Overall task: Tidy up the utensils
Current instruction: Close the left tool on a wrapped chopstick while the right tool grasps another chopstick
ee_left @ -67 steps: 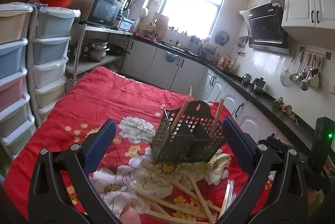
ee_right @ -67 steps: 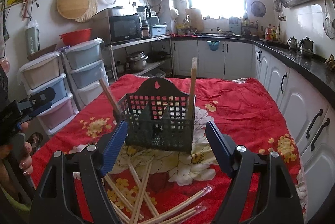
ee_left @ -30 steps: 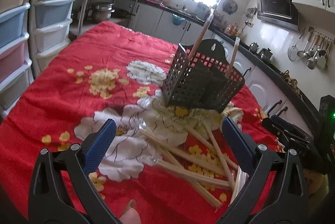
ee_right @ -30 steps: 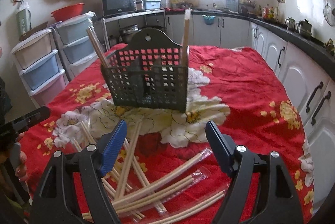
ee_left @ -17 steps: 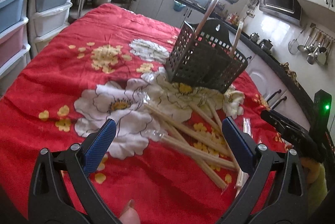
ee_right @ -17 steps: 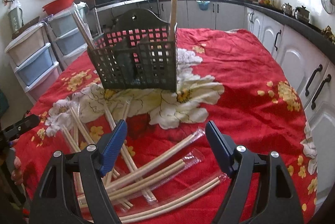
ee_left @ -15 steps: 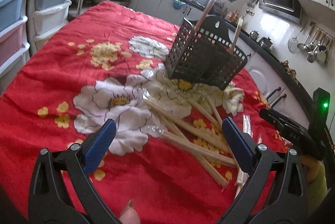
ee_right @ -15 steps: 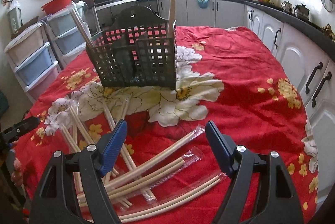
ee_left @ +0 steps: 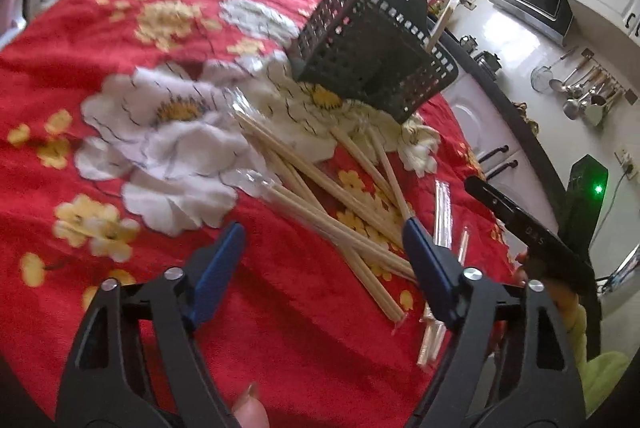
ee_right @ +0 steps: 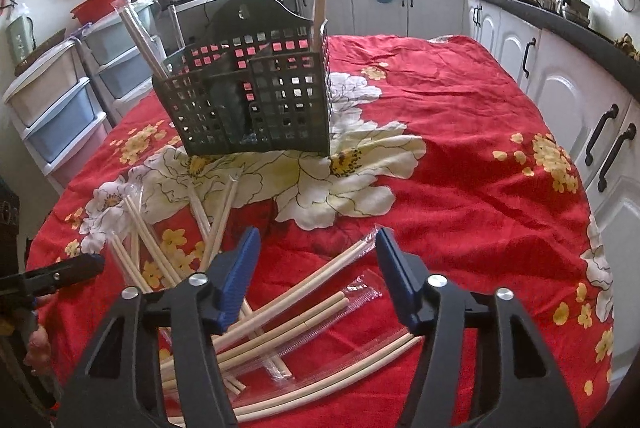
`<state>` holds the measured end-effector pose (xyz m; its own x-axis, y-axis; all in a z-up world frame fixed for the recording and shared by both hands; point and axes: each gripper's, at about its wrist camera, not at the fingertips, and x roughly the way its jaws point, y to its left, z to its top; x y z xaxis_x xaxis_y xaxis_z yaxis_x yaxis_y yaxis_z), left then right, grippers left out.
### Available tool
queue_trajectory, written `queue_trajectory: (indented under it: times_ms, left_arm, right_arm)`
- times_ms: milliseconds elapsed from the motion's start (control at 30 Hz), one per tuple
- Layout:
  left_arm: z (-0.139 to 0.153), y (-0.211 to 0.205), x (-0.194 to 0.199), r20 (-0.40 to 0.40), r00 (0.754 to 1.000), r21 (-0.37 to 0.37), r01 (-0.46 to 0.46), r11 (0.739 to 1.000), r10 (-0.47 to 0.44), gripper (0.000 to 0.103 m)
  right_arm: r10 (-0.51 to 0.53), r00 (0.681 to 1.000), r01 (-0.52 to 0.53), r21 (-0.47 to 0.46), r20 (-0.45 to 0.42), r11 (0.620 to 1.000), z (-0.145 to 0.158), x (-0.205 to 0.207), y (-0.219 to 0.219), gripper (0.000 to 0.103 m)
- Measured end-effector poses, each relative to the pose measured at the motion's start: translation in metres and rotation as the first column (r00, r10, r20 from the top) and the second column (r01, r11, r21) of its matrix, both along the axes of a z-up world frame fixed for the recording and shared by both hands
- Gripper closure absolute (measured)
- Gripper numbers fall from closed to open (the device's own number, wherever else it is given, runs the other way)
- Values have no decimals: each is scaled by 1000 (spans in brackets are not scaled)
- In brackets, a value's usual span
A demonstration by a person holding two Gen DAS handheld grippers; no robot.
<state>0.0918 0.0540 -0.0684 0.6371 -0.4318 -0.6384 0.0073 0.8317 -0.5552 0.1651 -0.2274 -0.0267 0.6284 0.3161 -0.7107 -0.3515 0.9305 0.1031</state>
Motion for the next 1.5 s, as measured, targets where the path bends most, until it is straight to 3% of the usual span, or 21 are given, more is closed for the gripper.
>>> queue_trajectory:
  times_ms: [400, 867, 1167, 1500]
  left_arm:
    - [-12, 3, 24, -31, 999, -68, -42, 997, 40, 39]
    - [-23, 18, 33, -41, 994, -65, -105, 992, 102, 82]
    - [-25, 24, 32, -40, 993, -95, -110, 989, 107, 89]
    - [-21, 26, 25, -12, 994, -115, -109, 987, 108, 93]
  right_arm:
    - [-44, 997, 45, 7, -62, 999, -9, 12, -9, 55]
    - [-70, 951, 115, 134, -302, 984, -42, 49, -20, 77]
    - [-75, 944, 144, 196, -320, 970, -41, 63, -27, 91]
    - [-39, 964, 115, 283, -262, 952, -14, 60, -23, 95]
